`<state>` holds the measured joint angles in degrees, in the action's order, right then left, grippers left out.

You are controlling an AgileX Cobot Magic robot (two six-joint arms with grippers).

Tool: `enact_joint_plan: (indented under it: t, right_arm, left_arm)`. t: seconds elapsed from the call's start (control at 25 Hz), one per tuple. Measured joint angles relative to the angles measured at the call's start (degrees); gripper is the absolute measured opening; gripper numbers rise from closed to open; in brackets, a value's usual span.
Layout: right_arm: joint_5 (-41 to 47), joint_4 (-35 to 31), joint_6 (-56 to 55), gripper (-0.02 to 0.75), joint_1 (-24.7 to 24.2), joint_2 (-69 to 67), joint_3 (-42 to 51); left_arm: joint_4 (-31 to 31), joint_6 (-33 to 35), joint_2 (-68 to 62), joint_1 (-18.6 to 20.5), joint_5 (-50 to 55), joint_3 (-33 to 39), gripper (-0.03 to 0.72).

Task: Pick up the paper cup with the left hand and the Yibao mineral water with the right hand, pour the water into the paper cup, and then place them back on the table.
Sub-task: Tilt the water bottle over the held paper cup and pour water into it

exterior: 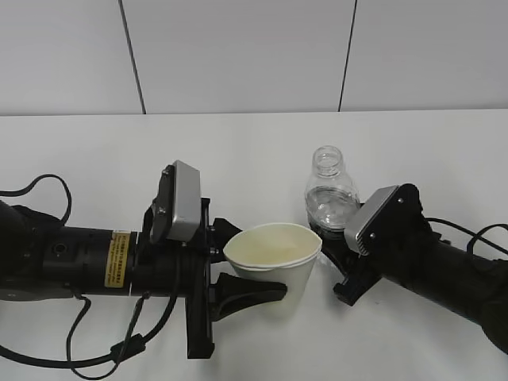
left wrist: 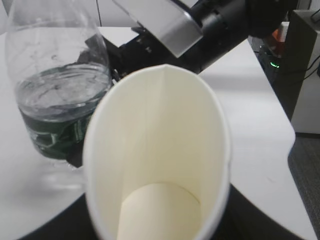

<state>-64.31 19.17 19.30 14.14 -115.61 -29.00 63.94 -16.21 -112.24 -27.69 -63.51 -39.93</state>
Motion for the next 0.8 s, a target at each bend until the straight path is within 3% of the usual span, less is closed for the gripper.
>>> enact_joint_plan:
  t: [0.16, 0.44, 0.8]
  right_arm:
    - [0.0, -1.6, 4.5, 0.423, 0.0, 0.0, 0.0]
    - [0.0, -2.9, 10.3, 0.422, 0.0, 0.0, 0.0]
    - [0.0, -5.2, 18.6, 0.421, 0.0, 0.0, 0.0]
  left_arm:
    - [-1.6, 0.0, 0.0, 0.0, 3.3, 0.0, 0.355]
    - [-10.7, 0.0, 0.0, 0.0, 5.5, 0.0, 0.355]
    - [-10.5, 0.0, 0.0, 0.0, 8.6, 0.0, 0.402]
